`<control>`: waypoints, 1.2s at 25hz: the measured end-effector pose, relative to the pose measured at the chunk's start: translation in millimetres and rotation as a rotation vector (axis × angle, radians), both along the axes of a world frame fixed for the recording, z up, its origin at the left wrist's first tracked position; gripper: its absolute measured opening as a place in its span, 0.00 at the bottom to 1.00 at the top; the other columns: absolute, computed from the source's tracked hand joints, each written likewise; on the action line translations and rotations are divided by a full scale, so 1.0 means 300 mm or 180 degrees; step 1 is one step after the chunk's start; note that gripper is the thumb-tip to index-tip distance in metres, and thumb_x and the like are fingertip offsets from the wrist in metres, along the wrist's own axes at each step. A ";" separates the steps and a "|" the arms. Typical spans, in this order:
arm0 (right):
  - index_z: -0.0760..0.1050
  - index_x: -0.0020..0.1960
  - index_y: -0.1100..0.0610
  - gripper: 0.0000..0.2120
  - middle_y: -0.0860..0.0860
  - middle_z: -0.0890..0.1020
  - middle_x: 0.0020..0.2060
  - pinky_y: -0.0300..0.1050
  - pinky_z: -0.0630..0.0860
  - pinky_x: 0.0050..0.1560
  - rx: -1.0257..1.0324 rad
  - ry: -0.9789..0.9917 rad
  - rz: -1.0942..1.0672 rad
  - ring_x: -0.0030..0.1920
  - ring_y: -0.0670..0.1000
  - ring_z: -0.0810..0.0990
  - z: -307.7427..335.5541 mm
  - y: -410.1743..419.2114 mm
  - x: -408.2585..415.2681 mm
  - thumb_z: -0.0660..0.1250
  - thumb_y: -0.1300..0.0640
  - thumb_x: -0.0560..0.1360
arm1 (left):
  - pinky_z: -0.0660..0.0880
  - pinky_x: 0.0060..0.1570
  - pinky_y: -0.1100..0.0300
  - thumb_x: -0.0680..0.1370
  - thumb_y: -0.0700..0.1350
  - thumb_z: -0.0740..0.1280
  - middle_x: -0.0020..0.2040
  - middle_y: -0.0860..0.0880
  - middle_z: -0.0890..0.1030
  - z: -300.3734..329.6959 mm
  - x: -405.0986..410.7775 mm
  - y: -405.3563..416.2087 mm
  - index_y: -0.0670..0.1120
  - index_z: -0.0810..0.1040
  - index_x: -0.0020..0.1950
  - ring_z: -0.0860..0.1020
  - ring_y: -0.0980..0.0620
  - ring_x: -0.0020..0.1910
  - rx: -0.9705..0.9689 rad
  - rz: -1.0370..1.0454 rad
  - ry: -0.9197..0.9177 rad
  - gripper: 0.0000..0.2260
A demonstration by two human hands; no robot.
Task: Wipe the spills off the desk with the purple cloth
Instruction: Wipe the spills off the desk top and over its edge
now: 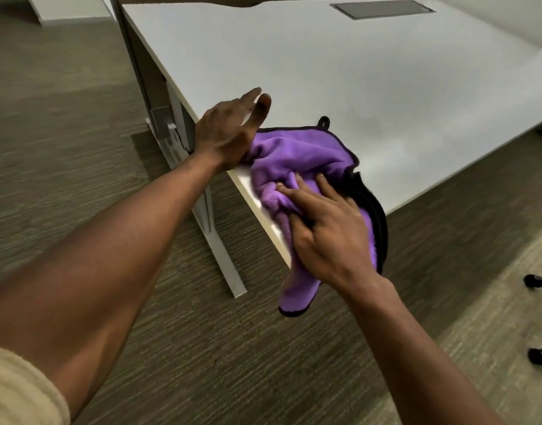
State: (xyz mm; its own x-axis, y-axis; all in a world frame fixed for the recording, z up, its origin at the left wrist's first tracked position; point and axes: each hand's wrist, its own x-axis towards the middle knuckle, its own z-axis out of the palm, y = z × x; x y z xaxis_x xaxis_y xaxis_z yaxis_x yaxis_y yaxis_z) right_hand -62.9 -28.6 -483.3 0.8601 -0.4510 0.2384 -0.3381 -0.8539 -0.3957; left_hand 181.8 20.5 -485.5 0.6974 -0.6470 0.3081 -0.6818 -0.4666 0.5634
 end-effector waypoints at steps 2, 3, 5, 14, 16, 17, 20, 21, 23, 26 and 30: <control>0.71 0.73 0.37 0.24 0.39 0.70 0.76 0.56 0.64 0.75 -0.0034 0.0234 0.0185 0.81 0.52 0.61 0.026 0.026 0.011 0.56 0.42 0.77 | 0.72 0.65 0.48 0.75 0.72 0.38 0.73 0.47 0.76 0.005 0.002 -0.003 0.55 0.66 0.79 0.74 0.44 0.71 0.0037 -0.0013 0.0022 0.41; 0.72 0.73 0.38 0.24 0.40 0.70 0.76 0.57 0.65 0.74 -0.0018 0.0211 0.0338 0.81 0.53 0.62 0.027 0.033 -0.006 0.56 0.42 0.78 | 0.71 0.66 0.48 0.74 0.73 0.38 0.73 0.47 0.76 0.006 0.005 -0.002 0.55 0.66 0.79 0.74 0.43 0.71 0.0073 0.0003 0.0040 0.41; 0.76 0.70 0.41 0.22 0.41 0.72 0.75 0.56 0.66 0.73 -0.0021 0.0109 0.0883 0.81 0.54 0.63 0.010 0.062 -0.071 0.59 0.44 0.77 | 0.70 0.68 0.47 0.74 0.73 0.38 0.74 0.48 0.75 0.006 0.007 0.003 0.56 0.66 0.79 0.73 0.43 0.72 0.0133 0.0061 0.0082 0.41; 0.76 0.63 0.49 0.15 0.43 0.75 0.73 0.54 0.68 0.64 -0.0415 0.0777 0.1388 0.77 0.56 0.67 0.075 0.029 0.063 0.65 0.49 0.78 | 0.71 0.62 0.44 0.76 0.71 0.42 0.69 0.40 0.78 0.021 0.015 -0.017 0.55 0.64 0.80 0.75 0.37 0.68 0.0292 0.0086 0.0042 0.37; 0.78 0.55 0.51 0.12 0.45 0.80 0.64 0.53 0.69 0.61 -0.0664 0.0516 0.1699 0.74 0.57 0.70 0.051 0.035 0.000 0.67 0.49 0.74 | 0.70 0.63 0.44 0.78 0.69 0.43 0.71 0.41 0.77 0.023 0.008 -0.010 0.55 0.63 0.81 0.74 0.38 0.69 0.0326 0.0020 0.0047 0.35; 0.78 0.49 0.51 0.09 0.46 0.82 0.55 0.53 0.69 0.58 -0.0800 0.0411 0.1975 0.70 0.57 0.73 0.043 0.026 -0.035 0.66 0.48 0.73 | 0.70 0.64 0.44 0.79 0.68 0.45 0.71 0.43 0.77 0.020 0.008 -0.011 0.55 0.63 0.81 0.74 0.38 0.69 0.0341 -0.0021 0.0042 0.33; 0.76 0.41 0.52 0.11 0.47 0.82 0.43 0.53 0.68 0.56 -0.1048 0.0482 0.2629 0.61 0.56 0.74 0.069 -0.027 -0.019 0.61 0.47 0.75 | 0.66 0.69 0.49 0.84 0.64 0.50 0.73 0.49 0.76 0.016 0.008 -0.025 0.59 0.62 0.81 0.72 0.42 0.72 0.0276 0.0253 0.0188 0.25; 0.77 0.42 0.52 0.10 0.47 0.83 0.45 0.54 0.68 0.57 -0.1076 0.0580 0.2742 0.61 0.55 0.74 0.084 -0.042 0.014 0.63 0.47 0.75 | 0.66 0.67 0.49 0.85 0.63 0.50 0.73 0.48 0.76 0.019 0.005 -0.034 0.60 0.61 0.81 0.73 0.41 0.71 0.0304 0.0308 0.0164 0.24; 0.79 0.47 0.50 0.09 0.47 0.82 0.50 0.54 0.69 0.59 -0.1259 0.0771 0.2835 0.60 0.54 0.73 0.101 -0.062 0.076 0.66 0.46 0.75 | 0.68 0.66 0.49 0.85 0.62 0.47 0.72 0.43 0.76 0.033 0.007 -0.046 0.60 0.59 0.82 0.74 0.38 0.68 0.0523 0.0306 0.0182 0.24; 0.79 0.49 0.49 0.10 0.45 0.81 0.51 0.53 0.68 0.57 -0.1236 0.0730 0.2756 0.58 0.53 0.72 0.103 -0.064 0.101 0.66 0.45 0.73 | 0.67 0.68 0.48 0.86 0.61 0.46 0.74 0.43 0.74 0.045 0.025 -0.052 0.59 0.57 0.82 0.73 0.38 0.70 0.0689 0.0307 0.0325 0.24; 0.78 0.38 0.49 0.07 0.45 0.82 0.40 0.52 0.64 0.56 -0.1239 0.0617 0.2922 0.51 0.52 0.72 0.081 -0.033 0.041 0.69 0.46 0.69 | 0.68 0.69 0.44 0.81 0.68 0.45 0.70 0.44 0.78 0.021 -0.014 -0.023 0.59 0.62 0.81 0.74 0.41 0.69 0.0349 0.0204 0.0051 0.30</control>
